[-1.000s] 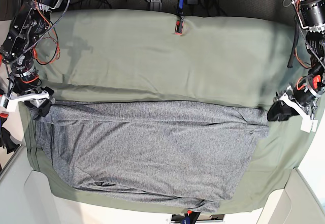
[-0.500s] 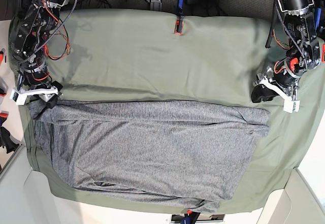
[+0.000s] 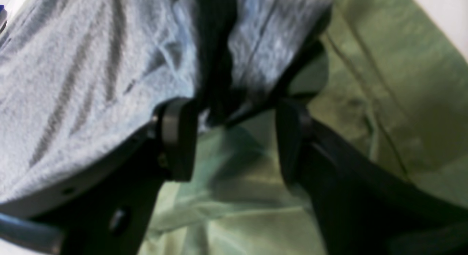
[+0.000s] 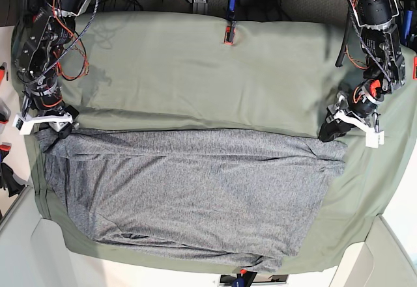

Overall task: Fold the T-shirt properly
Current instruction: 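Lift the shirt edge with both grippers and fold it over, then pull both grippers back, stretching the shirt flat across the table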

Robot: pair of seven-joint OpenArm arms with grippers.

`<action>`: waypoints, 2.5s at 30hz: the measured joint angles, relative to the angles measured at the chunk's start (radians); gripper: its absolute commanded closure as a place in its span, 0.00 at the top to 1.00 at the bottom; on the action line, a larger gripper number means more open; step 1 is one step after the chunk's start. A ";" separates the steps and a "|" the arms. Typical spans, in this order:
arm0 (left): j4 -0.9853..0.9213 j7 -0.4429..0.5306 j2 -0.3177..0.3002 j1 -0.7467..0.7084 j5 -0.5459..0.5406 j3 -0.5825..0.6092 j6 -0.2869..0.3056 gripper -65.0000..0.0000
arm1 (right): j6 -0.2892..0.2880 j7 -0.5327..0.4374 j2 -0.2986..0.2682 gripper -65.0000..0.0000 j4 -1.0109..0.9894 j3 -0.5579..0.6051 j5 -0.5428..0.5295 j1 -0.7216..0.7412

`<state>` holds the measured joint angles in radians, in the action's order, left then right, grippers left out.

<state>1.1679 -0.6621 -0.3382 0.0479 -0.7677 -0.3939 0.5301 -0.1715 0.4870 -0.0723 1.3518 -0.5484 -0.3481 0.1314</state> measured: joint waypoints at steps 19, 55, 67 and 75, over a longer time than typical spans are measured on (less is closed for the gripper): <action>-0.178 0.031 0.000 0.158 0.047 0.002 -0.025 0.49 | 0.023 -0.035 0.001 0.52 -0.070 0.001 0.008 0.045; 0.277 -0.076 -0.105 -0.175 0.004 -0.151 0.061 0.00 | -0.013 0.191 0.005 0.00 0.215 0.005 -0.014 -0.131; 0.420 -0.101 -0.100 -0.451 -0.056 -0.358 0.116 0.00 | -0.039 0.236 0.007 0.00 0.460 0.007 -0.076 -0.424; 0.425 -0.097 -0.092 -0.504 -0.101 -0.365 0.161 0.00 | -0.038 0.229 0.003 0.00 0.521 0.007 -0.072 -0.509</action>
<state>1.5925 -0.7593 -0.4297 -0.4564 -0.8692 -0.7586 0.6907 -0.2092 0.7162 -0.0692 1.8729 -0.5411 -0.4206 -0.3775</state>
